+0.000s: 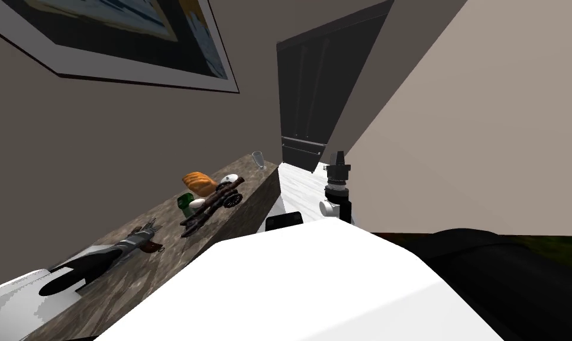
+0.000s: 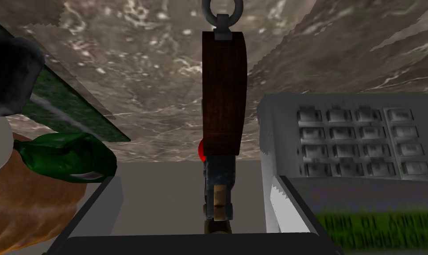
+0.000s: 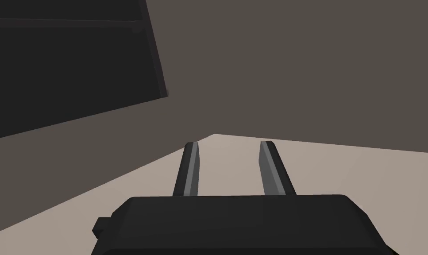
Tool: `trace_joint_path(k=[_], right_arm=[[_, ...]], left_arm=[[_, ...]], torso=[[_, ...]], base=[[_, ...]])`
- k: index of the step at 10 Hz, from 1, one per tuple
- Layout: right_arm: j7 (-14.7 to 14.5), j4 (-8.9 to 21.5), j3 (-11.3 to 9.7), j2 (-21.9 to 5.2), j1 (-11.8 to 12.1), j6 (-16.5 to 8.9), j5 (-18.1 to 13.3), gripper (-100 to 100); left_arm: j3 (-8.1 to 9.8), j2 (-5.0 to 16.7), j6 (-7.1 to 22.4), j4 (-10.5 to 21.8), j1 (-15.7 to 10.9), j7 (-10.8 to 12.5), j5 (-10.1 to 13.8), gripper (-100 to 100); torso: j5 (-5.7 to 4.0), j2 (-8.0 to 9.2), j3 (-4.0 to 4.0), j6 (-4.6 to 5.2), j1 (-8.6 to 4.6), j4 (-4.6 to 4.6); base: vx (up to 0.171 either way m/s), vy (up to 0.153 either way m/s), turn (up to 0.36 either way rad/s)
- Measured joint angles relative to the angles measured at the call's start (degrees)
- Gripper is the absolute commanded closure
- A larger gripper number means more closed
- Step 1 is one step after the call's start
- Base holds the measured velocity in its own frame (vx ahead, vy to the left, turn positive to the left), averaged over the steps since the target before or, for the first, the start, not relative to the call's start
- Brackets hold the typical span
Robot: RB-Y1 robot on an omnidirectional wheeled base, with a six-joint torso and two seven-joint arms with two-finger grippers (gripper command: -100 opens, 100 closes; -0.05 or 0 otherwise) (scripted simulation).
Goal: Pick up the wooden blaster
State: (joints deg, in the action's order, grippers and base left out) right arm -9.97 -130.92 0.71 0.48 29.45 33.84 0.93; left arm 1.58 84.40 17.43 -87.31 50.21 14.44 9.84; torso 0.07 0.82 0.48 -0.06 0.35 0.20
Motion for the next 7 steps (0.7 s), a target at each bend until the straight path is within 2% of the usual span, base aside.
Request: trace_joint_path(k=[1,2,3,4,5,6,7], right_arm=[[0.00,0.00,0.00,0.00,0.02,0.00,0.00,0],[0.00,0.00,0.00,0.00,0.00,0.00,0.00,0],[0.00,0.00,0.00,0.00,0.00,0.00,0.00,0],[0.00,0.00,0.01,0.00,0.02,0.00,0.00,0],[0.00,0.00,0.00,0.00,0.00,0.00,0.00,0],[0.00,0.00,0.00,0.00,0.00,0.00,0.00,0],[0.00,0.00,0.01,0.00,0.02,0.00,0.00,0]], left_arm=[[-0.61,-0.28,0.25,1.51,-1.34,-1.04,0.72,-100],[0.01,-1.12,0.89,2.75,-1.89,-2.34,2.18,-100],[-0.82,-1.42,1.09,4.96,-3.81,-3.99,4.16,-100],[-1.25,-1.39,1.09,6.73,-4.80,-5.11,5.16,-100],[-0.93,-2.20,2.05,8.05,-5.47,-6.41,6.75,-100],[-0.94,-2.92,3.01,9.36,-6.62,-7.92,8.14,-100],[-1.95,-2.81,3.14,11.45,-8.56,-9.24,9.35,-100]], torso=[[0.01,-0.15,-0.07,-0.07,-0.05,-0.02],[-0.01,-0.03,-0.02,0.03,-0.04,-0.01],[-0.01,-0.03,0.00,0.05,0.02,0.01],[-0.02,-0.22,-0.10,-0.03,-0.02,-0.02],[-0.02,-0.09,-0.05,0.06,-0.01,-0.01],[-0.02,-0.04,-0.01,0.04,-0.04,0.01],[-0.03,-0.24,-0.11,-0.03,-0.04,-0.02]], base=[[-0.163,0.045,-0.300],[-0.180,0.051,-0.364],[-0.102,0.016,-0.095],[-0.167,0.023,-0.289],[-0.187,0.011,-0.351],[-0.102,0.001,-0.090],[-0.205,0.008,-0.275]])
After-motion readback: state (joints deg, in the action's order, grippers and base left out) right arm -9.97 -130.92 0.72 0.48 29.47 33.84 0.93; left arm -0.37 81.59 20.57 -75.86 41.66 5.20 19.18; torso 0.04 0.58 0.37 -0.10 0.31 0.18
